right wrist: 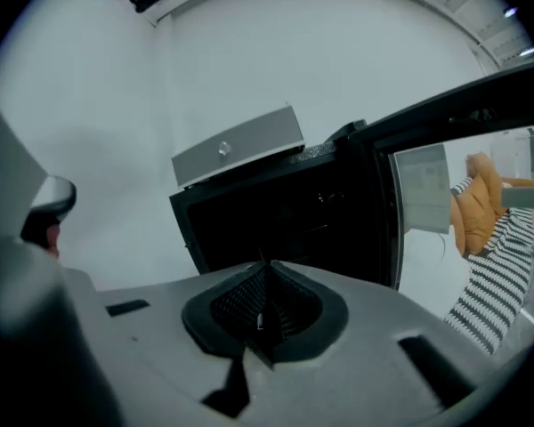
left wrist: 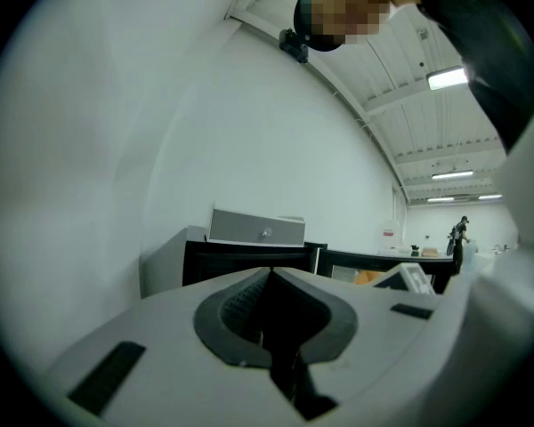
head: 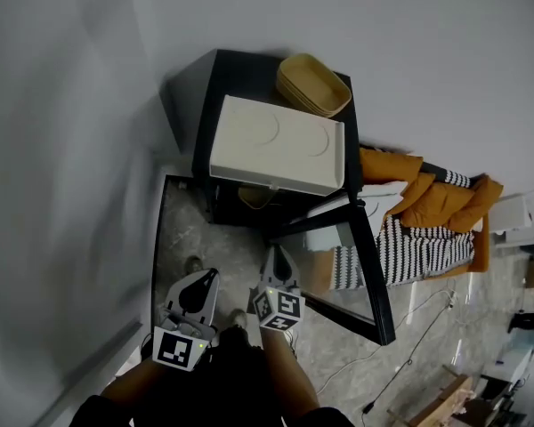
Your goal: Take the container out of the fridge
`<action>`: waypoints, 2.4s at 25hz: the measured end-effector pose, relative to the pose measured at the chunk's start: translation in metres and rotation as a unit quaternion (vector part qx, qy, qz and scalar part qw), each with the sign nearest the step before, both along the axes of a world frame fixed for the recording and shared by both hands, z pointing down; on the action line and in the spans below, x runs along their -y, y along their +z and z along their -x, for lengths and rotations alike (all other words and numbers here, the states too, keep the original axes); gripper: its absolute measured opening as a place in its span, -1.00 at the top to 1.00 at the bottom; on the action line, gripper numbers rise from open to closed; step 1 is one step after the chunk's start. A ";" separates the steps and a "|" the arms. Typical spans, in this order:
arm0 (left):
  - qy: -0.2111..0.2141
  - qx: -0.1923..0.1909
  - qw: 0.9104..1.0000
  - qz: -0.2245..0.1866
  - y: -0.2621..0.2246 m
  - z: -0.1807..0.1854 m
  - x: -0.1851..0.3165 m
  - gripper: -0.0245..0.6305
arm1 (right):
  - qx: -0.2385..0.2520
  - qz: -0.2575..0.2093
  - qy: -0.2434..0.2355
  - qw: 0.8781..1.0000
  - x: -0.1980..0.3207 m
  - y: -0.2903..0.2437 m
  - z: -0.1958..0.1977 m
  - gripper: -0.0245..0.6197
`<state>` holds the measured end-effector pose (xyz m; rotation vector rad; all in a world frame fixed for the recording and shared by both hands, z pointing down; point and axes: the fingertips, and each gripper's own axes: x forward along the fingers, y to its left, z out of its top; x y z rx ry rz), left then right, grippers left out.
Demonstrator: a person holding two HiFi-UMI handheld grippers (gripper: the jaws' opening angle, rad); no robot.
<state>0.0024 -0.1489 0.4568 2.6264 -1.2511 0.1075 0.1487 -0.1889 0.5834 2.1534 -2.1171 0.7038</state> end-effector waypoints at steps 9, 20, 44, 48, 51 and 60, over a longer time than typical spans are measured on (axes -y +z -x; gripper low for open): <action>0.005 -0.007 1.000 0.012 0.013 0.005 0.017 0.91 | 0.000 0.080 0.039 0.996 0.058 0.105 -0.019 0.90; 0.020 0.004 0.999 0.028 0.032 0.006 0.020 0.91 | 0.020 0.168 0.088 0.982 0.105 0.217 -0.042 0.83; -0.005 0.009 0.999 0.039 0.052 0.016 0.042 0.91 | 0.046 0.237 0.087 0.967 0.154 0.304 -0.041 0.68; -0.005 0.009 0.999 0.045 0.055 0.019 0.043 0.91 | 0.047 0.247 0.094 0.963 0.155 0.309 -0.042 0.72; -0.005 0.009 0.999 0.048 0.057 0.020 0.045 0.91 | 0.049 0.250 0.105 0.961 0.157 0.308 -0.047 0.83; -0.008 0.008 0.999 0.053 0.059 0.023 0.042 0.91 | 0.039 0.257 0.107 0.960 0.150 0.308 -0.054 0.88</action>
